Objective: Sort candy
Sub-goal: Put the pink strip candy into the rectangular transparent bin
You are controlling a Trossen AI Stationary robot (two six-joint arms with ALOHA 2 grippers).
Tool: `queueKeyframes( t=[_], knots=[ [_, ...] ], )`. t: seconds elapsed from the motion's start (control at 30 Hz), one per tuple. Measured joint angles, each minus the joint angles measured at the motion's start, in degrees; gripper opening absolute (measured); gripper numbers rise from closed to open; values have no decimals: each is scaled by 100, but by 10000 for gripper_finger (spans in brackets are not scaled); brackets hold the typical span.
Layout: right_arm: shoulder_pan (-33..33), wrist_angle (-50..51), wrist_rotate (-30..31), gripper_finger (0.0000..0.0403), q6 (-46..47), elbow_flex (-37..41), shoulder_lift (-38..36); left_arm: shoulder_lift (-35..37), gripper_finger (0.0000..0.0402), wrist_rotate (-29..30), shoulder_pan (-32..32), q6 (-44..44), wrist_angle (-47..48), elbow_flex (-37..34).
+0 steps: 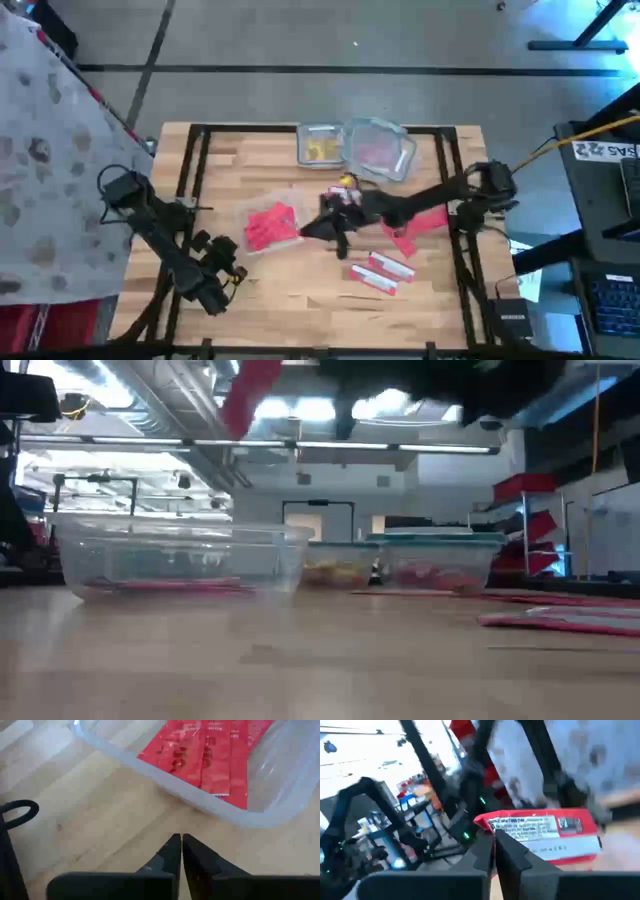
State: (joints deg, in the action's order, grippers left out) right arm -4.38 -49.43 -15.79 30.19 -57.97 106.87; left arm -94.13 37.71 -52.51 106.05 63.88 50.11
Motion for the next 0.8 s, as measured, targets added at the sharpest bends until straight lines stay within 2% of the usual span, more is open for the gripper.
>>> queueKeyframes(
  t=[0.23, 0.33, 0.47, 0.63, 0.8],
  knots=[
    [437, 988, -951, 0, 998, -1822, 1481, 1, 0, 2, 0, -6, -8, 0],
    [603, 1466, -1085, 0, 1327, -2304, 1849, 0, 0, 2, 0, -3, -7, 0],
    [851, 2356, -1054, 0, 1415, -2472, 2109, 0, 0, 37, 0, -3, -36, 0],
    [1021, 3256, -830, 0, 1014, -2475, 2005, 0, 0, 52, 0, -3, -42, 0],
    [1043, 3379, -714, 0, 896, -2472, 1938, 1, 0, 82, 0, -2, -41, 0]
  ],
)
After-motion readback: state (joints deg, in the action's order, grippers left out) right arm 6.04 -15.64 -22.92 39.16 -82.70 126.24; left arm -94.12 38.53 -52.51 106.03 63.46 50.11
